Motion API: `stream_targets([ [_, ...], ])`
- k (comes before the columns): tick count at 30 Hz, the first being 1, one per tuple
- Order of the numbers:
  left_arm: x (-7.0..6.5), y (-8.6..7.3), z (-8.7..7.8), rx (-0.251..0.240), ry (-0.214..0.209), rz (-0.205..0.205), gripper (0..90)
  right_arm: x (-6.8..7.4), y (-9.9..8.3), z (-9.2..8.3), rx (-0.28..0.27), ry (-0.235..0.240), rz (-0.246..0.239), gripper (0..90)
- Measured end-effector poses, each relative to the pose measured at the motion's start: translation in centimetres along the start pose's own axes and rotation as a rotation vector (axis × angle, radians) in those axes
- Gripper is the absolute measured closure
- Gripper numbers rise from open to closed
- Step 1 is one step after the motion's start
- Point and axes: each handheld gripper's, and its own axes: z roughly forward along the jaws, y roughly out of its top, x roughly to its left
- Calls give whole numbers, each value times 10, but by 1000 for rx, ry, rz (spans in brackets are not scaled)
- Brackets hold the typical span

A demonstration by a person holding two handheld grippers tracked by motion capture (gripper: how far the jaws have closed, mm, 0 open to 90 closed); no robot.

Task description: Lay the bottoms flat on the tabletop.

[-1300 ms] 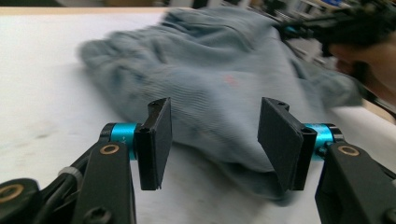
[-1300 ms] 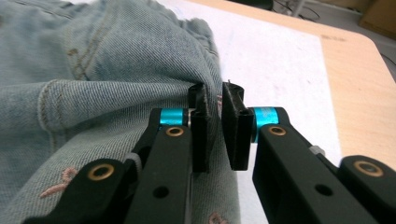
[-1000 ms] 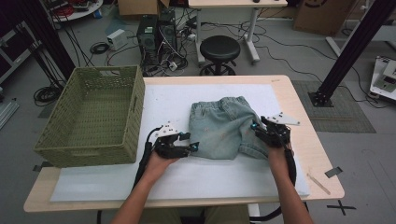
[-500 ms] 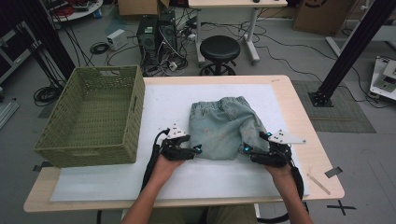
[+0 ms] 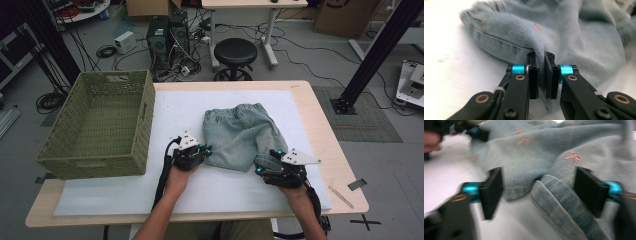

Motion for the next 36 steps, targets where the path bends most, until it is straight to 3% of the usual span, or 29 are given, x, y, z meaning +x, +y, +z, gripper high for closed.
stream_targets([
  [6,11,10,-6,-73,19,-37,835,16,7,12,33,64,-48,404],
  [10,11,12,-9,-93,13,-41,838,27,17,24,36,95,-94,397],
  [13,11,13,-10,-95,11,-38,838,30,22,44,96,73,-104,386],
  [15,11,13,-11,-94,11,-39,838,31,25,58,164,36,-142,407],
  [18,13,12,-11,-86,12,-43,839,30,29,73,240,-1,-201,564],
  [23,14,11,-12,-79,13,-41,838,24,32,81,288,-16,-187,842],
  [25,14,10,-13,-77,12,-43,839,25,32,84,302,-11,-195,879],
  [27,15,9,-16,-73,17,-42,842,28,32,86,308,-11,-207,883],
  [29,17,8,-19,-73,24,-43,842,29,33,85,303,13,-183,865],
  [32,21,6,-24,-77,33,-55,842,30,34,79,238,93,-106,584],
  [33,22,6,-25,-77,34,-58,843,32,33,79,231,108,-97,532],
  [36,21,5,-25,-78,35,-55,842,39,31,84,261,76,-153,512],
])
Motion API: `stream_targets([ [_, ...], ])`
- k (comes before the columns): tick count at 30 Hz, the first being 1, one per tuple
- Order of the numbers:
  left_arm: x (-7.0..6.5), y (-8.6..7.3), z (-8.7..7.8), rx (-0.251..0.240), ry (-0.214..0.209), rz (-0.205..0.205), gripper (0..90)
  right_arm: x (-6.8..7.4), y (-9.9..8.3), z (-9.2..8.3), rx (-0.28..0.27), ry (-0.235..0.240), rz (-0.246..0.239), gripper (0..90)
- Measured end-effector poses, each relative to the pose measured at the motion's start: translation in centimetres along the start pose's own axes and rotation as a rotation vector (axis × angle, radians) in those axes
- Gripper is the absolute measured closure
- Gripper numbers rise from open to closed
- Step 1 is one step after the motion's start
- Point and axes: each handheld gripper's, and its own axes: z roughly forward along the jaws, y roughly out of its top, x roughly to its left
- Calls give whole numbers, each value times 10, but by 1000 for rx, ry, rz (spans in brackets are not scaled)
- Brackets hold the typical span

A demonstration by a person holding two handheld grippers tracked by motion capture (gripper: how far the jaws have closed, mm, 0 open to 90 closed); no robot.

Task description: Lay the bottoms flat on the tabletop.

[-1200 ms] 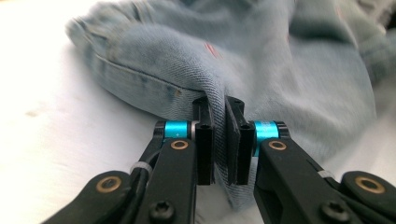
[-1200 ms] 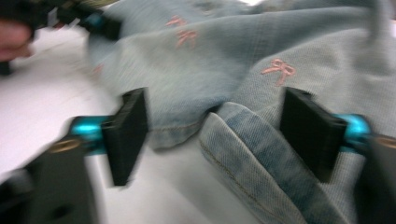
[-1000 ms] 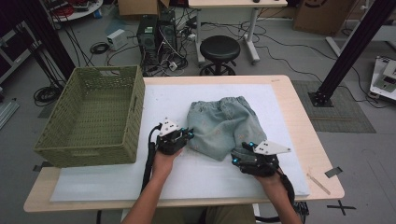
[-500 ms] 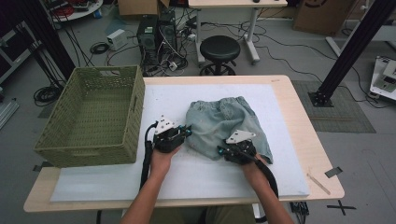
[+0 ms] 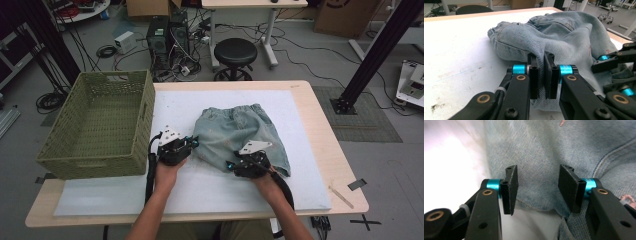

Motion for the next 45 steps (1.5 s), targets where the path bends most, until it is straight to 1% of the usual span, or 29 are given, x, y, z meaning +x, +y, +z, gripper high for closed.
stream_targets([
  [2,-1,-1,1,0,0,1,842,2,0,6,30,-24,-32,557],
  [3,-1,-1,1,1,3,7,842,2,0,8,30,-25,-49,601],
  [4,-1,-1,1,0,2,2,842,2,0,7,32,-9,-41,657],
  [6,0,-1,2,2,2,0,842,4,0,7,29,-36,-33,832],
  [7,0,-1,2,1,2,1,842,6,0,8,31,-61,-38,860],
  [9,0,-1,2,0,-2,-2,842,5,0,8,31,-59,-26,877],
  [10,1,-1,1,3,-3,1,842,4,0,8,30,-48,-16,881],
  [11,1,-2,1,-1,2,-1,841,3,0,7,31,-28,1,886],
  [13,3,-2,-2,-4,7,0,841,6,0,6,38,51,5,887],
  [14,5,-1,-4,-7,10,-3,841,10,0,5,39,98,-11,887],
  [15,6,-1,-5,-7,10,-5,841,14,0,3,33,158,-25,887],
  [16,7,-1,-6,-5,9,-7,841,19,0,1,26,202,-37,886],
  [18,8,-2,-8,-1,10,-2,840,26,0,-7,-20,298,-36,886],
  [19,8,-2,-8,-9,11,-7,838,27,1,-13,-50,311,-31,885],
  [21,8,-1,-8,-17,17,-13,815,24,3,-23,-105,315,0,885],
  [22,8,-1,-8,-19,18,-24,784,19,5,-28,-125,289,16,885],
  [23,7,-1,-6,-17,16,-35,738,15,8,-31,-134,249,29,885],
  [25,7,-1,-5,-6,23,-45,604,2,12,-33,-134,151,54,885],
  [28,5,-1,-5,-9,29,-31,503,-17,17,-32,-127,22,96,885],
  [30,4,0,-6,-15,21,-37,470,-27,19,-27,-110,-38,116,885],
  [32,4,0,-7,-16,4,-37,457,-33,21,-21,-85,-94,110,885],
  [33,3,0,-8,-18,-7,-38,458,-35,21,-18,-72,-133,102,886],
  [36,-2,0,-9,-20,-40,-24,458,-39,22,-11,-79,-202,133,886],
  [37,-3,-1,-9,-20,-52,-15,459,-40,22,-9,-78,-217,143,886],
  [39,-7,-1,-9,-8,-67,9,458,-42,22,-4,-54,-246,136,885],
  [41,-11,-2,-10,1,-95,28,459,-46,21,1,-27,-244,143,885],
  [43,-16,-4,-10,0,-141,52,462,-48,20,3,-21,-237,158,882],
  [44,-19,-5,-8,8,-164,61,468,-48,19,4,-22,-232,163,881],
  [45,-21,-6,-6,27,-174,74,468,-48,19,4,-24,-231,160,880],
])
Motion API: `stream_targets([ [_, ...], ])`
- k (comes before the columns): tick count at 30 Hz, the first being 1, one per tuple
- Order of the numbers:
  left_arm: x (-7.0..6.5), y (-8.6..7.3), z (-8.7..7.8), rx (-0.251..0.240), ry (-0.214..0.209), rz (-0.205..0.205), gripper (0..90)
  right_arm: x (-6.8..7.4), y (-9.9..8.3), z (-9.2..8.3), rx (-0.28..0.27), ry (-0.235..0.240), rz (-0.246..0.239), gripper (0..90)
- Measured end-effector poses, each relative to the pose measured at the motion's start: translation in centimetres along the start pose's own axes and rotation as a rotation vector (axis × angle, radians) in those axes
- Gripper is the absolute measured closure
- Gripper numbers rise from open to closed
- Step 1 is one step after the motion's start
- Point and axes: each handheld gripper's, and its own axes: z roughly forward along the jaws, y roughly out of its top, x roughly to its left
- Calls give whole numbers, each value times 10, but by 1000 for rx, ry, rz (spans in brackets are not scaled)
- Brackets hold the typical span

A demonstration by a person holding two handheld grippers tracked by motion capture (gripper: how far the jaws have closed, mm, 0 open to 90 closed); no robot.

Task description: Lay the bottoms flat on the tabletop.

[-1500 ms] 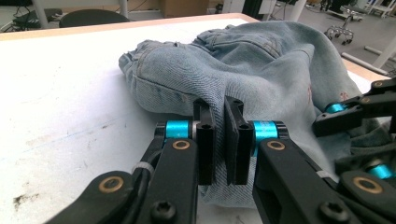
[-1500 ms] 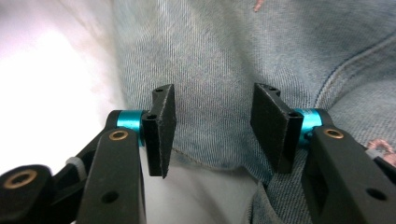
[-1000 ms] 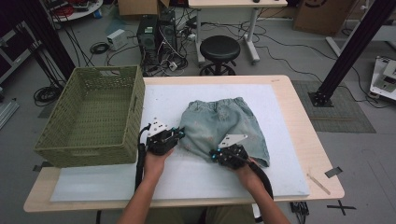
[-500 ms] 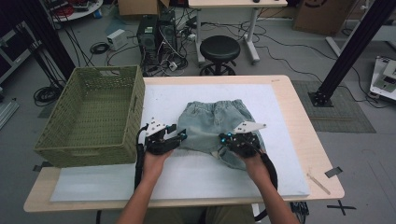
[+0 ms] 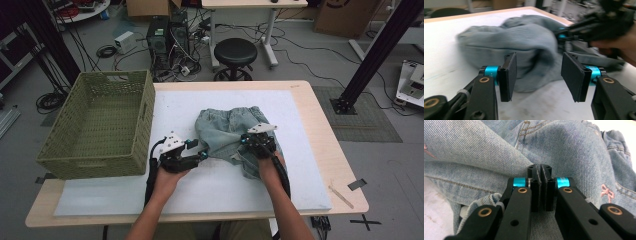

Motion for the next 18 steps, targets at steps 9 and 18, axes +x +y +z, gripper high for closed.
stream_targets([
  [9,-1,-2,32,125,130,46,722,0,-5,-21,-95,87,39,730],
  [18,-1,15,36,77,168,47,835,19,-21,-59,-201,257,-36,712],
])
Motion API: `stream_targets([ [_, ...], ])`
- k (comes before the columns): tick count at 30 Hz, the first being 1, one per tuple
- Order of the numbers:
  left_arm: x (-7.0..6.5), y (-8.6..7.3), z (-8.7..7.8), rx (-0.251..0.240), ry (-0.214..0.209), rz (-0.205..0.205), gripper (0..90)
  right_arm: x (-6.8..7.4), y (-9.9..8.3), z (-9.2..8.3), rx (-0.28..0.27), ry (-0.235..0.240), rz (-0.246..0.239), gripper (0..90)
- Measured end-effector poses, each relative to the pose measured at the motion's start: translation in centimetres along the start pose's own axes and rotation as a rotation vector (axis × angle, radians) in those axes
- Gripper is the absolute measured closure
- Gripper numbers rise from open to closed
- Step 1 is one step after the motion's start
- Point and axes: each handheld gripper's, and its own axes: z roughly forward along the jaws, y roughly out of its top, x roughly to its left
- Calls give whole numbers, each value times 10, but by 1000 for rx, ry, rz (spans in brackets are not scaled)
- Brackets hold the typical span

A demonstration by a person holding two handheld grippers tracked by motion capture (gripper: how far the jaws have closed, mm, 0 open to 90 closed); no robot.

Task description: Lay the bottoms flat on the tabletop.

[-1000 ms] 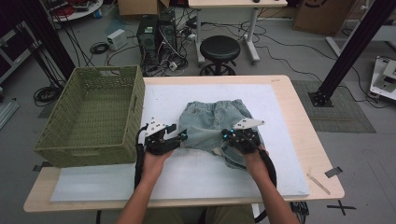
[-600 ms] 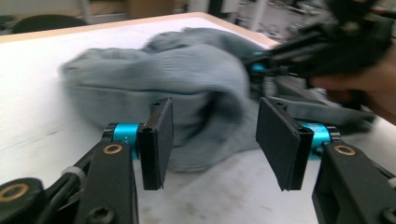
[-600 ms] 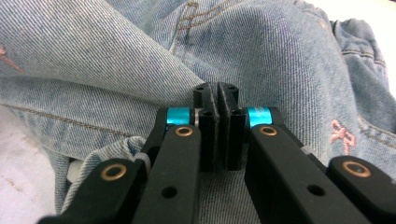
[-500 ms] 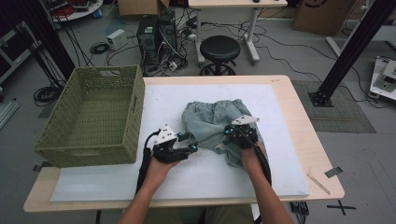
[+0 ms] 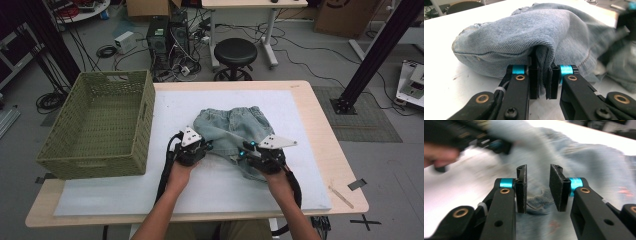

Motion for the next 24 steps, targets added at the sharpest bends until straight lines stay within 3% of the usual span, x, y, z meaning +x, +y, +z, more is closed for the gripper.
stream_targets([
  [6,2,2,0,-5,12,-14,837,19,-8,8,18,90,-50,724],
  [9,3,3,-1,-8,17,-18,838,28,-10,10,6,105,-64,720],
  [12,4,3,-2,-12,23,-28,839,36,-12,18,55,104,-108,719],
  [14,4,3,-2,-12,23,-28,838,39,-13,25,92,62,-139,719],
  [19,5,3,-3,-12,21,-22,838,24,-17,37,174,-102,-108,683],
  [22,5,1,-3,-16,12,-21,838,16,-16,41,196,-113,-91,696],
  [24,6,0,-4,-20,5,-32,838,15,-12,46,238,-112,-126,723],
])
